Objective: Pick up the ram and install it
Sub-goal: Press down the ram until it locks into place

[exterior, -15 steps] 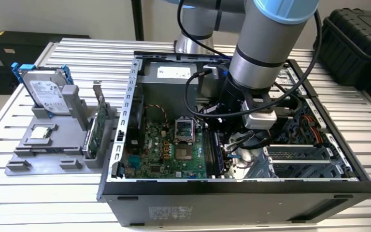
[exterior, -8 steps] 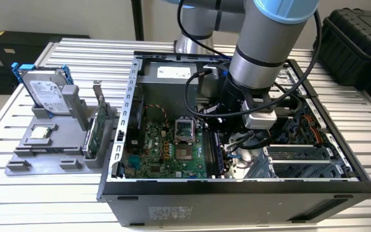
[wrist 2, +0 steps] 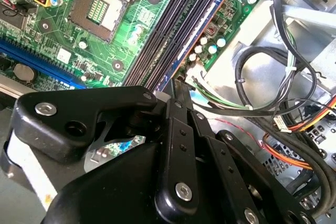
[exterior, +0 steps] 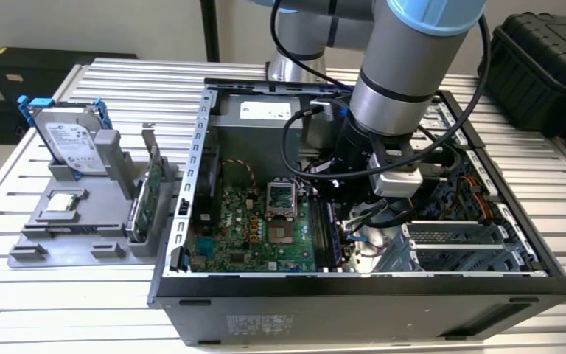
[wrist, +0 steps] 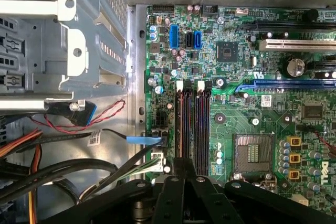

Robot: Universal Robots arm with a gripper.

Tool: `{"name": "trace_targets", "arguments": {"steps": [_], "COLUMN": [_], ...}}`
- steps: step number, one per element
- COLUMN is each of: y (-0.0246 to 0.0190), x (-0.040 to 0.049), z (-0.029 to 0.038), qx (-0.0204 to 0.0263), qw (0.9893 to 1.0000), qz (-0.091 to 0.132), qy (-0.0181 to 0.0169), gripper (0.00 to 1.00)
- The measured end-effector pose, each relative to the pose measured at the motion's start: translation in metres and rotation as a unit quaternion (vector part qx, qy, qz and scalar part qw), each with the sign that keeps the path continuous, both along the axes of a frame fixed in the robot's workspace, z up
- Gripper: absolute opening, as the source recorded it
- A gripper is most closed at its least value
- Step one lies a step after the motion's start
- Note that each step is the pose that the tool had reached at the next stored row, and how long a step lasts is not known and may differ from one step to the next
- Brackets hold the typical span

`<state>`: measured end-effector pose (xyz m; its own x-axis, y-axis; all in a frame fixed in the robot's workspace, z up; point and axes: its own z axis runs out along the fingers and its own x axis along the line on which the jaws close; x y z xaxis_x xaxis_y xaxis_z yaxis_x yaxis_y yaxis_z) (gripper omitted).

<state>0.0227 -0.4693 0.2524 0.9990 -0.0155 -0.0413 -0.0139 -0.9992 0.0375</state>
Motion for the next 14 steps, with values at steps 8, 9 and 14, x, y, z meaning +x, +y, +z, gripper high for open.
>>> {"name": "trace_targets", "arguments": {"steps": [8,9,14], "y": [0.0,0.0,0.0], "x": [0.0,0.0,0.0], "z": [0.0,0.0,0.0], "qx": [-0.0019,-0.0022,-0.0034], "qw": [1.0,1.0,1.0], "qz": [0.0,0.0,0.0], "qy": [0.0,0.0,0.0], "gripper": [0.0,0.0,0.0]}}
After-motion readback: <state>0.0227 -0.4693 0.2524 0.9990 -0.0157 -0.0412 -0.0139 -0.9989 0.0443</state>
